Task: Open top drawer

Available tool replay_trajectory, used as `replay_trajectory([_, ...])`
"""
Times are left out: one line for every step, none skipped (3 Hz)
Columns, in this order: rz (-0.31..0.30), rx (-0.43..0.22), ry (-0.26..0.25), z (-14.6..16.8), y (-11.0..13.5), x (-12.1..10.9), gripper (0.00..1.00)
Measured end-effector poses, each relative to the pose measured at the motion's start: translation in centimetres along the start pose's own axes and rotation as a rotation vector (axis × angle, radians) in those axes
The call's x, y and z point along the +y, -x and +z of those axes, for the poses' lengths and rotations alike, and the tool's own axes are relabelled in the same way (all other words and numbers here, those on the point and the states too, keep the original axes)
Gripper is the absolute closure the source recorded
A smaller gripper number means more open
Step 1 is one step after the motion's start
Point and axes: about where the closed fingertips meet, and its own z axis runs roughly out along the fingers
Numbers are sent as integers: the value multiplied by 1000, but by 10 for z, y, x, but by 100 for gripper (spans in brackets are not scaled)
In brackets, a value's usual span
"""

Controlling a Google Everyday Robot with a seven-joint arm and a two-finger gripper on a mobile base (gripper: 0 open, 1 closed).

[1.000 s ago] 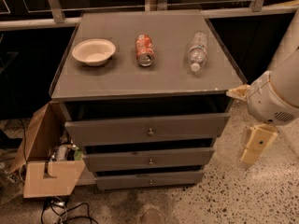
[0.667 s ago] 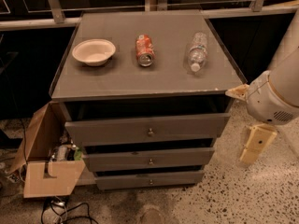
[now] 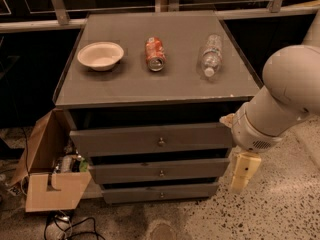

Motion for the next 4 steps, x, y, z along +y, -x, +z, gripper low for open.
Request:
replay_trajectory([0, 2, 2, 2, 1, -1, 0])
replay_trajectory([1, 18, 20, 7, -1, 6, 0])
replay_trajectory([11, 39, 39, 27, 2, 4, 0])
replay_trajectory([14, 61, 39, 57, 9, -28, 0])
